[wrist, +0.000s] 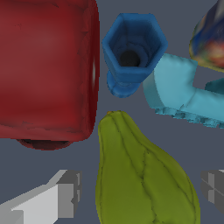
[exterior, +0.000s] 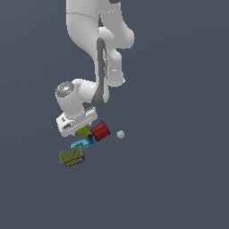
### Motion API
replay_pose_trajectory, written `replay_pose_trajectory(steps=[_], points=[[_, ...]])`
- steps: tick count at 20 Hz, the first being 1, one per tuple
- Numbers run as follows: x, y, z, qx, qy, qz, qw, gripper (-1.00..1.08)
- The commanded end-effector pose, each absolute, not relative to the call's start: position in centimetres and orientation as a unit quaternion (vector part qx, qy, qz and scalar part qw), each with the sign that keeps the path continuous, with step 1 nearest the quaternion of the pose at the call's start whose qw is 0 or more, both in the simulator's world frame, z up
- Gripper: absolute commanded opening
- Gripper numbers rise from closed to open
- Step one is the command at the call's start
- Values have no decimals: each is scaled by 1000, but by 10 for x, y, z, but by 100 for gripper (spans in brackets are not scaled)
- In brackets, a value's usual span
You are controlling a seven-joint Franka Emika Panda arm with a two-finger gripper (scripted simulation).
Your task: Pick up a designated object from a clutter of objects.
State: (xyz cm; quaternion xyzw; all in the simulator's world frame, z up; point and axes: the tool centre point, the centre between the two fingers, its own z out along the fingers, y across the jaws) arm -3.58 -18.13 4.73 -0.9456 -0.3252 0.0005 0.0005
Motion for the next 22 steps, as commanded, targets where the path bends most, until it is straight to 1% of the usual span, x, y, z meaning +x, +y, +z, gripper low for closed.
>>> replay_pose_trajectory(steps=[1, 3, 4, 16, 22], points=[[-35, -182, 42, -946, -325, 0, 0, 100], [-35, -182, 41, -946, -325, 0, 0, 100], [-35, -182, 41, -946, -325, 0, 0, -100], [-34, -182, 43, -946, -325, 0, -1, -100], [-27, -169, 60, -946, -325, 0, -1, -100]])
